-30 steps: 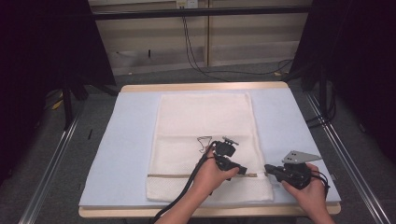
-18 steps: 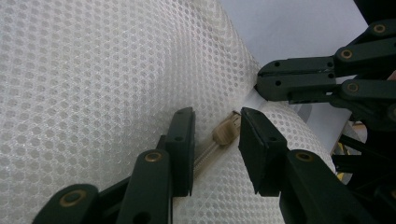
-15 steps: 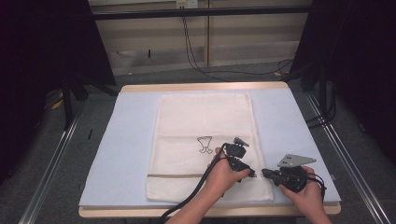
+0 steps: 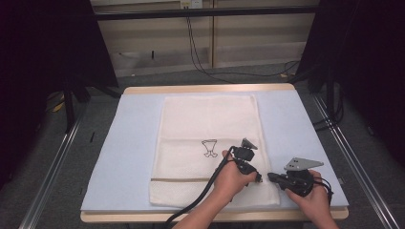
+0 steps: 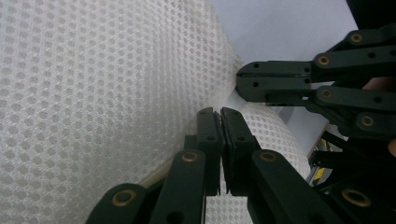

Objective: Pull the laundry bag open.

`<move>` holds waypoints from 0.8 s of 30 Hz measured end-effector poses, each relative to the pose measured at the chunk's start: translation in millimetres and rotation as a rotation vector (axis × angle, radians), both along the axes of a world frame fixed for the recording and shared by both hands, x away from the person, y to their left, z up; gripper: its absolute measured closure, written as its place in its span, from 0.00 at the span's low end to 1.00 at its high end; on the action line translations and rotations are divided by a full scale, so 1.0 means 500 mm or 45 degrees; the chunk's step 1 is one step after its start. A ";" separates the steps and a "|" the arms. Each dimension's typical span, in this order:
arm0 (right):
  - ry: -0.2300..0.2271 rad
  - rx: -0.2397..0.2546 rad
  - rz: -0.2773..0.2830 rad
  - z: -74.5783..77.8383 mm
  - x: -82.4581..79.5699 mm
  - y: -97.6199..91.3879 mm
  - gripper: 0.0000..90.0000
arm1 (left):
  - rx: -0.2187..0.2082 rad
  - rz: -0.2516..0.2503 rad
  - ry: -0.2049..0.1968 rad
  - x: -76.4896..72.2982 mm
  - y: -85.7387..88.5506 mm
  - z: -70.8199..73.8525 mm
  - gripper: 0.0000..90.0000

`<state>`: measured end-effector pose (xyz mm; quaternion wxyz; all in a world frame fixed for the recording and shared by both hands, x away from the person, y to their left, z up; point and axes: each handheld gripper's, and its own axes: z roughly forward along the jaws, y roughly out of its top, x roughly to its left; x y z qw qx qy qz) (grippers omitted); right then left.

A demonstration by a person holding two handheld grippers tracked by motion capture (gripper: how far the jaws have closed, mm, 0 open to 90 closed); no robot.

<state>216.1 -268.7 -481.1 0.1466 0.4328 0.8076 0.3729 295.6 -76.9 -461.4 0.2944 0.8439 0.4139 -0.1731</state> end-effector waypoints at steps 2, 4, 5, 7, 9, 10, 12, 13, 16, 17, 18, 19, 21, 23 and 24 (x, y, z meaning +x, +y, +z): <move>-0.004 -0.001 -0.004 0.000 -0.001 0.001 1.00 | -0.012 -0.005 0.013 0.001 0.002 -0.008 0.92; -0.004 0.001 -0.004 -0.001 -0.001 0.001 1.00 | -0.036 -0.005 0.029 -0.005 0.001 -0.017 0.87; -0.007 0.004 -0.001 -0.001 0.000 0.000 1.00 | -0.047 -0.011 0.019 -0.006 0.001 -0.020 0.88; -0.008 0.007 0.002 -0.002 0.000 -0.001 1.00 | -0.037 -0.007 0.022 -0.005 0.002 -0.019 0.97; -0.006 0.008 0.008 -0.002 0.000 -0.001 1.00 | -0.046 -0.013 0.034 -0.002 0.006 -0.017 0.97; -0.005 0.002 0.019 -0.002 0.001 -0.001 1.00 | -0.053 -0.002 0.048 -0.001 0.010 -0.013 0.97; -0.008 -0.004 0.027 -0.002 0.000 -0.001 1.00 | -0.066 0.004 0.072 0.004 0.031 -0.007 0.97; -0.005 -0.012 0.032 -0.001 0.000 -0.001 1.00 | -0.087 0.046 0.096 0.006 0.047 -0.004 0.97; -0.001 -0.012 0.035 0.000 0.002 -0.001 1.00 | -0.072 0.067 0.092 0.015 0.122 0.007 0.97; 0.001 -0.013 0.034 0.000 0.002 -0.001 1.00 | -0.054 0.084 0.091 0.018 0.152 0.011 0.97; 0.001 -0.013 0.036 0.000 0.002 -0.001 1.00 | -0.062 0.101 0.100 0.020 0.184 0.013 0.97; -0.002 -0.014 0.039 -0.001 0.002 -0.001 1.00 | -0.052 0.127 0.091 0.020 0.216 0.016 0.97; -0.005 -0.019 0.043 0.000 0.003 -0.001 1.00 | -0.073 0.170 0.099 0.020 0.283 0.018 0.97; 0.001 -0.022 0.044 0.000 0.003 0.000 1.00 | -0.049 0.231 0.069 0.014 0.347 0.022 0.97; -0.005 -0.031 0.045 0.001 0.002 0.001 1.00 | -0.054 0.284 0.067 0.011 0.376 0.021 0.97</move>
